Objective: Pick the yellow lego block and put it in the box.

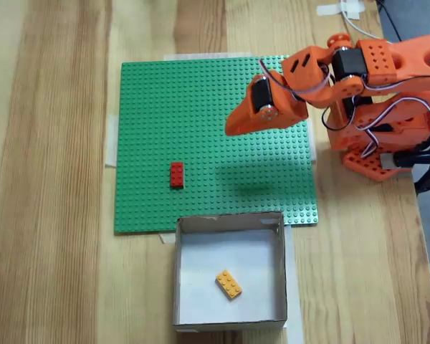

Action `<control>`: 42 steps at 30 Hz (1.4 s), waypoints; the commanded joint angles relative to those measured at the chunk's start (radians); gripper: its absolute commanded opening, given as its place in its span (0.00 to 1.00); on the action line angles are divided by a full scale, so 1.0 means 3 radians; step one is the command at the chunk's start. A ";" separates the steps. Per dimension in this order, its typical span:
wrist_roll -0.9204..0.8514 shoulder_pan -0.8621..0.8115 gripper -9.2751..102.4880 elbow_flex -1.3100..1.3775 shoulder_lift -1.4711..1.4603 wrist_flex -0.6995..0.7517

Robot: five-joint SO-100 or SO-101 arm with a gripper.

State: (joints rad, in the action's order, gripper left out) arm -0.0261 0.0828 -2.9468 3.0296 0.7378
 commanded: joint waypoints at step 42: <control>0.0026 -0.0169 0.07 -0.0849 0.0777 0.0077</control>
State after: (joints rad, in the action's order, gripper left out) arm -0.0138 0.0276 -3.1922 3.2551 0.7747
